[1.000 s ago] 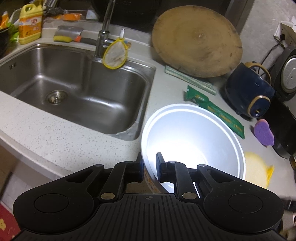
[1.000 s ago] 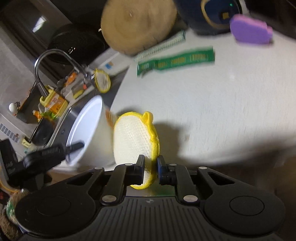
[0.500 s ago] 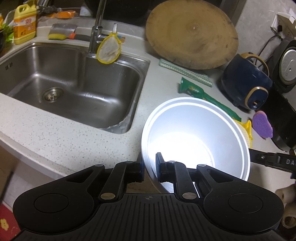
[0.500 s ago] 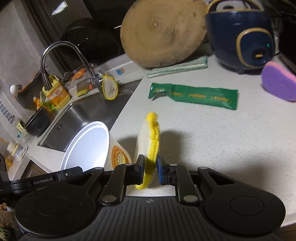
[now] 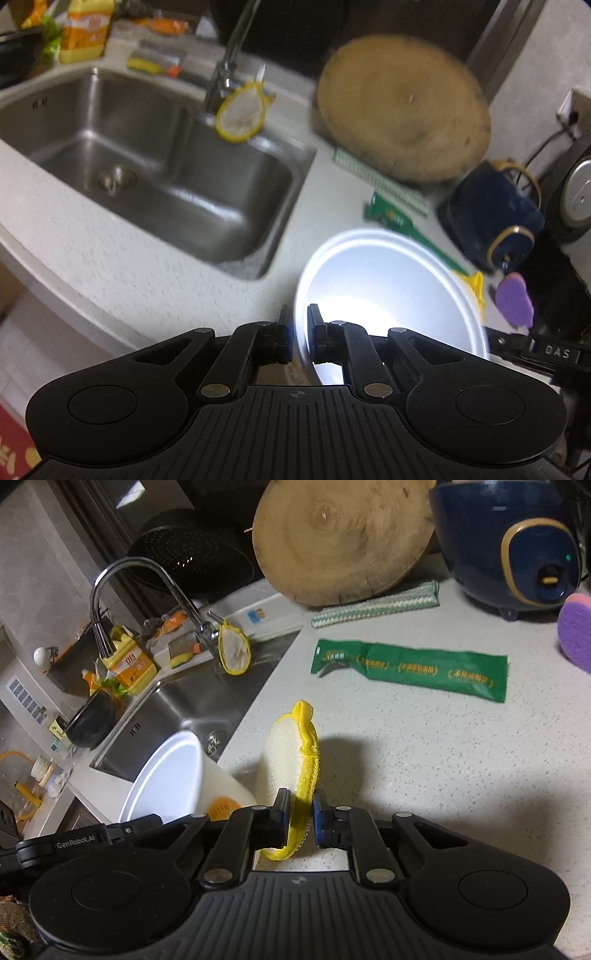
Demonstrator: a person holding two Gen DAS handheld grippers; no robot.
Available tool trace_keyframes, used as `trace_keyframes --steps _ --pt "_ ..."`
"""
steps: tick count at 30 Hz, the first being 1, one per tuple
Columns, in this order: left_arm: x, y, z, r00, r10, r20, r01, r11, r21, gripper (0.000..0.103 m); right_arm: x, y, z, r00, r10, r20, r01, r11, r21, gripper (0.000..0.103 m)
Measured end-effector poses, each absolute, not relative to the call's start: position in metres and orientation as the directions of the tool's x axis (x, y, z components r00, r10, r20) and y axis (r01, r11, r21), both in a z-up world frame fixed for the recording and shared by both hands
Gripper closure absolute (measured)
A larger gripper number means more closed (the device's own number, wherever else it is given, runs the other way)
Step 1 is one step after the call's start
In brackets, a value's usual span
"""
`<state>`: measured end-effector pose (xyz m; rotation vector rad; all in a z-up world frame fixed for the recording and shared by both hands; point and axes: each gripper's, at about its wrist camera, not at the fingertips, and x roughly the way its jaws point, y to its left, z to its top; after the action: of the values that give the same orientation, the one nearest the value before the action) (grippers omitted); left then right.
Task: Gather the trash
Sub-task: 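Grasp the sponge pad edge with the right gripper and lift it while the left holds the bowl, then lower both grippers into the bin and open them to drop bowl and sponge pad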
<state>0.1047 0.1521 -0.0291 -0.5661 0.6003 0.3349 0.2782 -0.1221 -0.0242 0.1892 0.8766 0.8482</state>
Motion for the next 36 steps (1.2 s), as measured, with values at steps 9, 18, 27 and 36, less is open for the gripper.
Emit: trace_keyframes --steps 9,18,27,36 --pt "0.037 0.175 -0.016 0.810 0.162 -0.564 -0.463 0.768 -0.444 0.092 0.243 -0.123 0.006 0.387 0.727 -0.567 -0.606 0.664 0.438 0.091" --pt "-0.052 0.192 -0.016 0.816 0.160 -0.556 -0.440 0.796 -0.416 0.092 0.161 -0.102 0.021 0.348 0.752 -0.560 -0.659 0.621 0.424 0.091" --pt "-0.097 0.227 -0.119 0.529 0.205 -0.823 -0.578 0.798 -0.172 0.092 0.079 -0.079 -0.050 0.249 0.617 -0.747 -0.603 0.702 0.379 0.091" --pt "-0.047 0.201 -0.296 0.299 -0.003 -0.954 -0.630 0.750 -0.200 0.092 0.058 -0.071 -0.158 0.138 0.390 -0.910 -0.575 0.780 0.247 0.091"
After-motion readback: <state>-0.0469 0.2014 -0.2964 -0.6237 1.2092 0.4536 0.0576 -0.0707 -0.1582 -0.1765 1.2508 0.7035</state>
